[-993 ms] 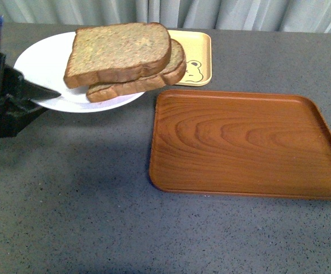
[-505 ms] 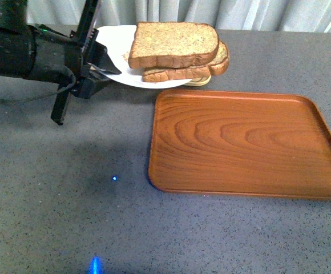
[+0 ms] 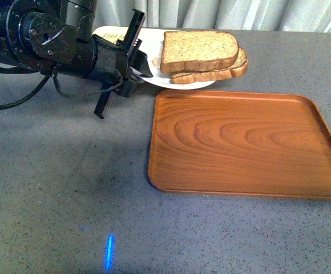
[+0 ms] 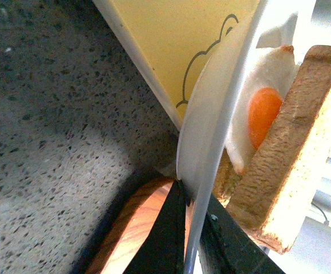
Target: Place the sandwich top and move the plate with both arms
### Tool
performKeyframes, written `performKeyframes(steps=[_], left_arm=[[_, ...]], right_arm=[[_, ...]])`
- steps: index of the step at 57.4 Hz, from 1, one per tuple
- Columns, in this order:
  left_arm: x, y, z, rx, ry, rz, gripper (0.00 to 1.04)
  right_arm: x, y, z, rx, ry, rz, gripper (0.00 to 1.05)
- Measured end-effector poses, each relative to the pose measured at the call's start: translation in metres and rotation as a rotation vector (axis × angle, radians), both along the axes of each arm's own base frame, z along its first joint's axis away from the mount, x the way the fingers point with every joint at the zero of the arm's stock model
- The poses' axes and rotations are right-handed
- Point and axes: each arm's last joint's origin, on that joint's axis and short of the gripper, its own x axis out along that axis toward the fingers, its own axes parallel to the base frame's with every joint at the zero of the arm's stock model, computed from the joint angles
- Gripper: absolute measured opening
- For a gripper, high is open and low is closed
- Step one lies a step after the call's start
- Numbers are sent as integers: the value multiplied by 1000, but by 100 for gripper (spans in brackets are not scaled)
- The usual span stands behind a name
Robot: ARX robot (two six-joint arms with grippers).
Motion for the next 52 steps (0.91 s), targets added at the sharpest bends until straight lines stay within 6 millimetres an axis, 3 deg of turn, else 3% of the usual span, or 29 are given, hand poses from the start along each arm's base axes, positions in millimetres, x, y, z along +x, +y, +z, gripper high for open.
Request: performKeyframes(steps=[24, 37, 52], left_arm=[[18, -5, -4, -1, 1, -1, 3], [19, -3, -15, 27, 9, 21, 39], [20, -3, -15, 20, -5, 21, 76]], right_arm=[[0, 0, 0, 0, 0, 0, 96], [0, 0, 0, 0, 0, 0, 96], [0, 0, 0, 0, 0, 0, 96]])
